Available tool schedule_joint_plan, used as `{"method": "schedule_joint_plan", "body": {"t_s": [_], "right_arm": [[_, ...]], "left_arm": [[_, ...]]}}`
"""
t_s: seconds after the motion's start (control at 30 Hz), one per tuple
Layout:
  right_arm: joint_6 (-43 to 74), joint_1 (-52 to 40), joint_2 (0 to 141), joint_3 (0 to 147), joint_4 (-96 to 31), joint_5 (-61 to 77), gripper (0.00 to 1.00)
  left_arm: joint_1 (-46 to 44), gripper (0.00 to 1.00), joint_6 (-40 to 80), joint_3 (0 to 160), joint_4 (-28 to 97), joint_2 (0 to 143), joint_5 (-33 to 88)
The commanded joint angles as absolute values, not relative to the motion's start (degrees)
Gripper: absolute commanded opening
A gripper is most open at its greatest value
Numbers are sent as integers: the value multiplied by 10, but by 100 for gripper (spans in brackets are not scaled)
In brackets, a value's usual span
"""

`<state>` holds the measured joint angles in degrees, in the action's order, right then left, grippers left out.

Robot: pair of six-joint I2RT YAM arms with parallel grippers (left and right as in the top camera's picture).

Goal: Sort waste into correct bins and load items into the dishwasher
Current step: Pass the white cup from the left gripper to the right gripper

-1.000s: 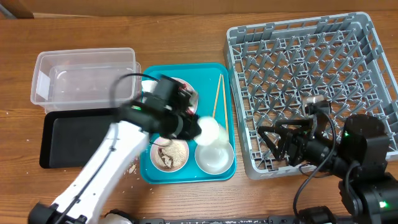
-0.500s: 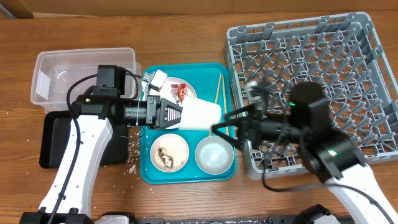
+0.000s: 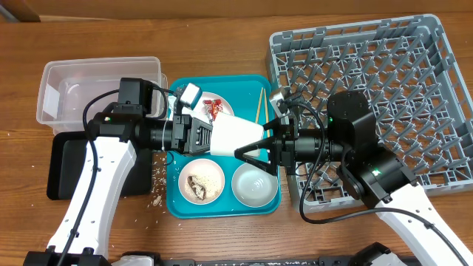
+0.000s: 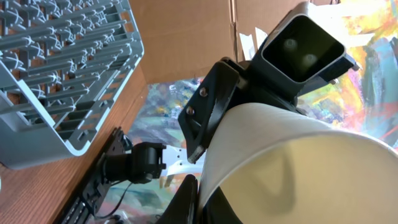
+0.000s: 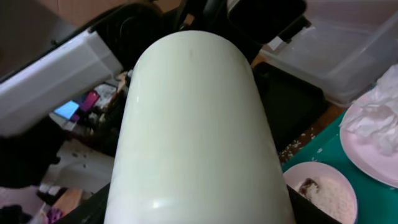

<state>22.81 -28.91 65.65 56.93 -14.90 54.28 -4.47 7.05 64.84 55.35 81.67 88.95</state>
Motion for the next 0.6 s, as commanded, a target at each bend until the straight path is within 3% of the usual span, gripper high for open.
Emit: {"method": "schedule_joint_plan", "body": {"t_s": [0.0,0.43,0.57], "right_arm": [[228,-296,653,583,-132,570,73],[228,-289,649,583,-92,571,75],[231,-281,649,583,-91,571,82]], "left_arm": [[-53,4,62,657,564,820,871],[-53,4,62,657,572,820,869],[-53,4,62,657,579,820,870]]}}
